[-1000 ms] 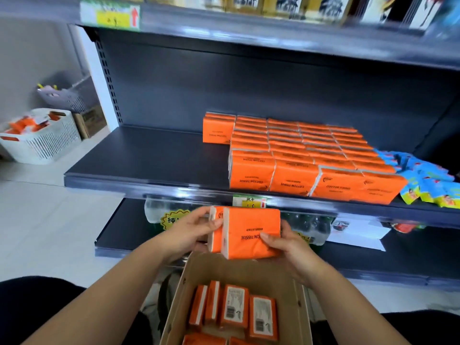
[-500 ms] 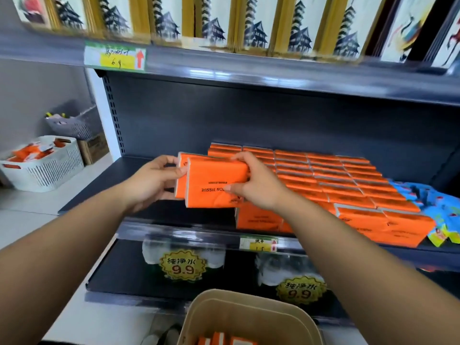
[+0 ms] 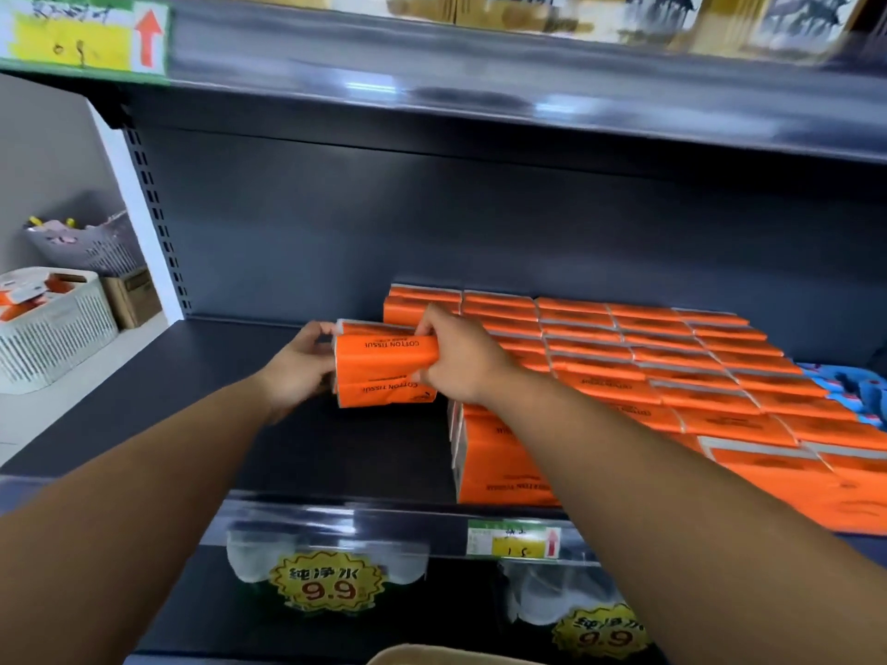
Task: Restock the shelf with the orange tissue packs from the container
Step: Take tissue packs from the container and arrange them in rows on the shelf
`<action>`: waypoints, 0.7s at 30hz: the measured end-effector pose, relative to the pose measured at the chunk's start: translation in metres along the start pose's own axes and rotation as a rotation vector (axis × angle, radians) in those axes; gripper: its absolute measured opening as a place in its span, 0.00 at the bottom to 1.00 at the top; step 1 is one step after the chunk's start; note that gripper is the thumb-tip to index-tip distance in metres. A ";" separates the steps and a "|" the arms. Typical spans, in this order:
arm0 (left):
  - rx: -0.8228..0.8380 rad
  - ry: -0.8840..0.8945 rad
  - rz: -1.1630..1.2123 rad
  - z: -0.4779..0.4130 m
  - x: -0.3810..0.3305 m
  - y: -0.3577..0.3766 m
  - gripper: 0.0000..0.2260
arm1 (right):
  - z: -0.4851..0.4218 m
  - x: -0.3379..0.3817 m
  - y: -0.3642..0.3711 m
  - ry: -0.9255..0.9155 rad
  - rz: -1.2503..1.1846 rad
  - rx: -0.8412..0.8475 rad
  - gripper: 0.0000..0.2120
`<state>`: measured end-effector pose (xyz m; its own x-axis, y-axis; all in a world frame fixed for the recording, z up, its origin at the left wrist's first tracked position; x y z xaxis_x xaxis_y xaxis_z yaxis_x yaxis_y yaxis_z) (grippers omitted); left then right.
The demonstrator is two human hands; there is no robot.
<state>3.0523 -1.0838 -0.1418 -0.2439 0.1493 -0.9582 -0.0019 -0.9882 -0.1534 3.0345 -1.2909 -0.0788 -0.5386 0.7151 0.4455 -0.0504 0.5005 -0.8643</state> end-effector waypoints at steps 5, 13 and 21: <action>-0.109 0.051 -0.082 -0.023 0.000 0.005 0.11 | -0.010 -0.009 0.004 -0.006 0.089 0.008 0.19; -0.060 -0.013 0.009 -0.041 0.001 0.015 0.16 | -0.027 -0.019 -0.001 0.021 0.224 -0.027 0.18; 0.076 -0.073 0.421 -0.048 0.003 0.028 0.18 | -0.040 -0.030 0.008 0.130 0.289 -0.064 0.24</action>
<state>3.0980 -1.1095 -0.1609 -0.3064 -0.2678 -0.9135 0.0419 -0.9625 0.2681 3.0838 -1.2889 -0.0901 -0.4107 0.8864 0.2134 0.1438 0.2941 -0.9449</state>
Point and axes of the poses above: each hand's wrist, its own z-axis away from the middle knuckle, its own y-axis out of the palm, x = y × z, the point moved 1 cm from there along -z, towards the middle knuckle, and after that the axes turned 12 degrees about -y, right-handed, at the moved point
